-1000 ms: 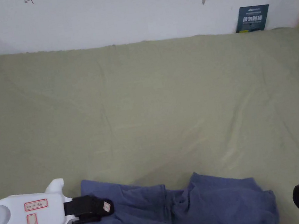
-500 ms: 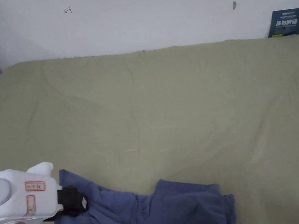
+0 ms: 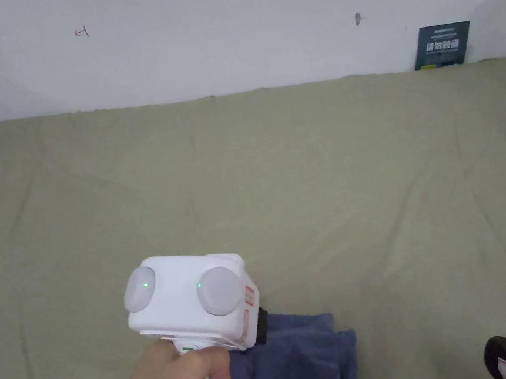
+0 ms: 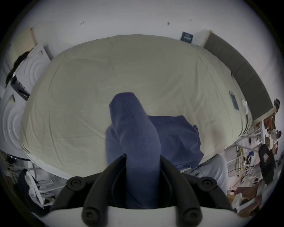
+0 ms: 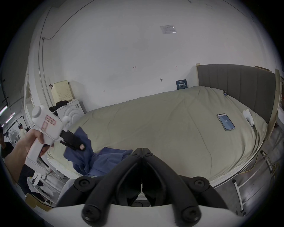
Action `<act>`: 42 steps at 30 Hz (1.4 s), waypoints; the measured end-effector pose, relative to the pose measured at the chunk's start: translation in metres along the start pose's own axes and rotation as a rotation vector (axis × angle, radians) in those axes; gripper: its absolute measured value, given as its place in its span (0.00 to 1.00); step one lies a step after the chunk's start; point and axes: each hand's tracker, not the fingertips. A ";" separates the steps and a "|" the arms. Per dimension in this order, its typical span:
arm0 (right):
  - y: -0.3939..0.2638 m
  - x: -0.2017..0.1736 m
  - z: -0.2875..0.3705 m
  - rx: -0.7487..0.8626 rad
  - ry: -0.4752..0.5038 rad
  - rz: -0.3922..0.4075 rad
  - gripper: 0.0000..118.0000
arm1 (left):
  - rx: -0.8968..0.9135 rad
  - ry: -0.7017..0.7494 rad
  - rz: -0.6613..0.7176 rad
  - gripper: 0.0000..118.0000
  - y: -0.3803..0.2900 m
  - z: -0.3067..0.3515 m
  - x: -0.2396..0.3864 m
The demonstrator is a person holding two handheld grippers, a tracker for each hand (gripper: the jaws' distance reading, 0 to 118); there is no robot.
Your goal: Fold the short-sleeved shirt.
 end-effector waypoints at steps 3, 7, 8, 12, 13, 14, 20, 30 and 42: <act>-0.001 0.006 0.003 0.003 -0.022 -0.014 0.00 | -0.020 0.033 -0.064 0.12 0.007 -0.034 0.035; -0.001 0.015 0.007 0.001 -0.047 -0.028 0.00 | -0.040 0.083 -0.164 0.14 0.003 -0.069 0.077; -0.002 0.017 0.007 0.000 -0.053 -0.029 0.00 | -0.031 0.072 -0.157 0.35 0.002 -0.076 0.083; -0.002 0.019 0.007 -0.003 -0.060 -0.038 0.00 | -0.006 0.002 -0.214 0.97 -0.008 -0.080 0.106; -0.002 0.018 0.006 -0.003 -0.061 -0.036 0.00 | -0.011 -0.010 -0.203 0.97 -0.010 -0.078 0.108; -0.001 0.018 0.006 -0.003 -0.062 -0.035 0.00 | 0.001 -0.059 -0.187 0.97 -0.008 -0.068 0.105; 0.000 0.013 -0.002 -0.014 -0.051 -0.019 0.00 | 0.141 -0.248 -0.082 0.85 -0.004 0.008 0.027; -0.005 0.003 -0.012 -0.060 -0.038 -0.003 0.00 | 0.093 -0.635 0.278 0.00 -0.021 -0.035 -0.070; -0.005 0.004 -0.025 -0.137 -0.061 0.022 0.00 | 0.010 -0.757 0.268 0.00 -0.021 -0.144 0.001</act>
